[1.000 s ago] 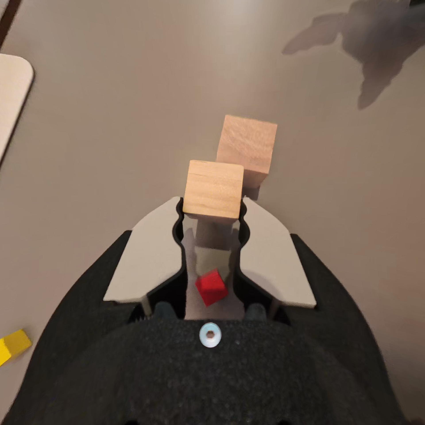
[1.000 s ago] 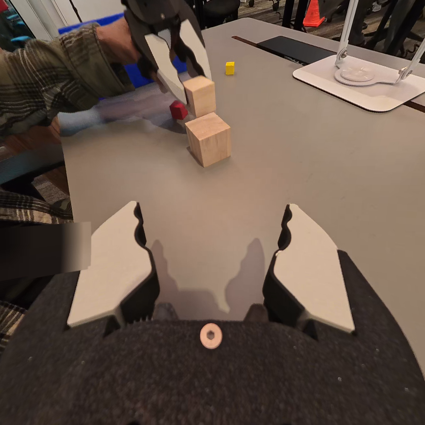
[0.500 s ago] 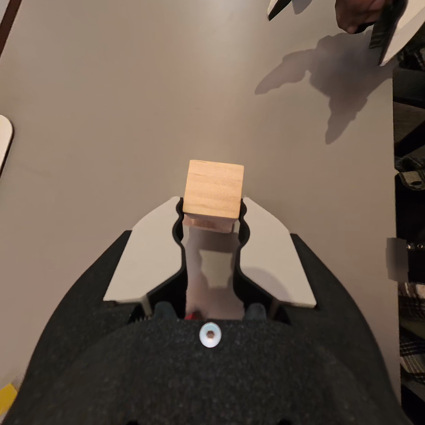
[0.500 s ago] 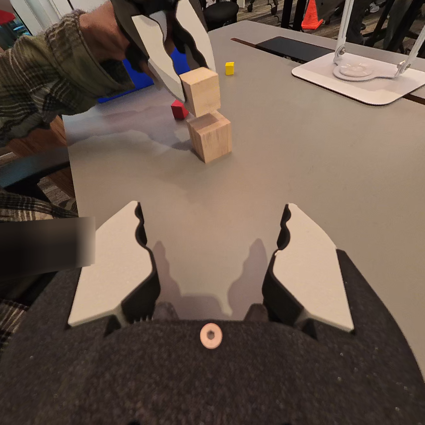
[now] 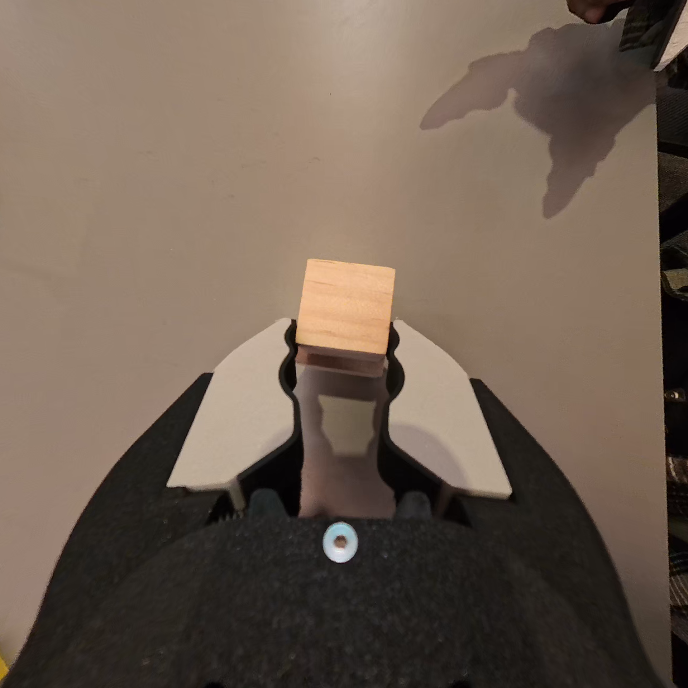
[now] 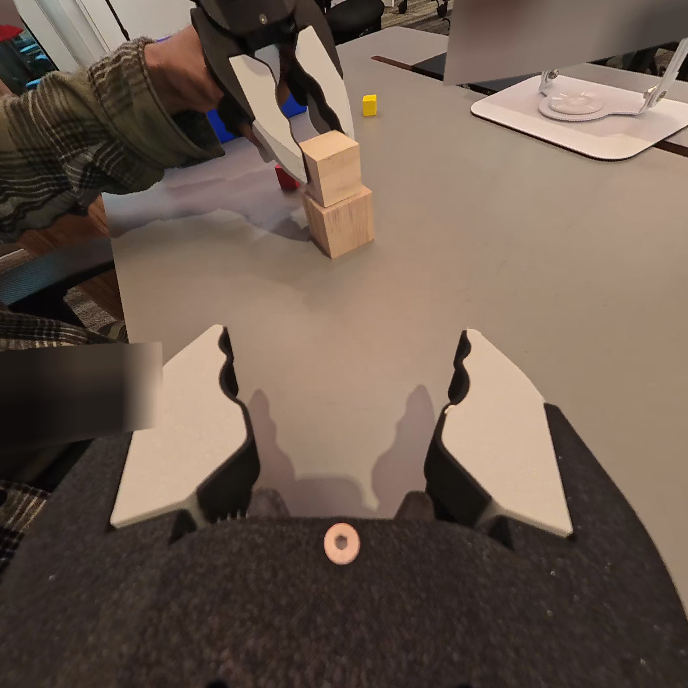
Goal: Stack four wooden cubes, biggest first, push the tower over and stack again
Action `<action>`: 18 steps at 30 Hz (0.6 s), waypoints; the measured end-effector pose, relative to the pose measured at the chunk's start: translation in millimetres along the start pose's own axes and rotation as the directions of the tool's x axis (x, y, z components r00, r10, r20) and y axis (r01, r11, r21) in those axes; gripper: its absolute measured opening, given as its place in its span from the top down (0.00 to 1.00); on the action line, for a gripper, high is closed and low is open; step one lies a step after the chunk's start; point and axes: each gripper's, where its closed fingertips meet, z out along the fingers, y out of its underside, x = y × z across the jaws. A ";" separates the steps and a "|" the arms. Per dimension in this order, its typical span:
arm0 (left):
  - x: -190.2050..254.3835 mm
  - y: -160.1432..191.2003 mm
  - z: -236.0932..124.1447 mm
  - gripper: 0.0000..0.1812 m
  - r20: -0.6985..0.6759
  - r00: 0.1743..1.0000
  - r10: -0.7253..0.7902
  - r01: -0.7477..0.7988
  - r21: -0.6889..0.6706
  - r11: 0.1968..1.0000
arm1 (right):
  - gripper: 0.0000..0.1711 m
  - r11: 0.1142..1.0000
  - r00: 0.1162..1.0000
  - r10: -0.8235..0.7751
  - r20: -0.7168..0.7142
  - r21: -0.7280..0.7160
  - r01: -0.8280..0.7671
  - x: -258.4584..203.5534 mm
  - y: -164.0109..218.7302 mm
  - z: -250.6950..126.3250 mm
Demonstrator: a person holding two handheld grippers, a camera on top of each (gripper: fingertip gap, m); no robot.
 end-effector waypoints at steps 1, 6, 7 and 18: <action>0.0 0.1 -0.1 0.75 0.000 1.000 0.002 -0.002 0.000 1.000 | 0.35 1.000 1.000 0.000 0.001 0.000 0.000 -0.3 0.0 0.3; 0.4 0.3 -0.1 0.75 -0.004 1.000 0.012 -0.012 0.006 1.000 | 0.35 1.000 1.000 0.001 0.004 -0.008 -0.001 -1.1 1.3 1.7; 0.4 0.1 -0.1 0.75 -0.005 1.000 0.011 -0.011 0.009 1.000 | 0.34 1.000 1.000 0.003 0.004 -0.007 -0.003 -1.0 1.1 1.6; -21.3 13.4 -46.4 0.59 0.140 0.987 -0.074 0.062 0.092 0.994 | 0.34 1.000 1.000 -0.002 0.016 -0.013 0.002 -4.8 1.5 2.7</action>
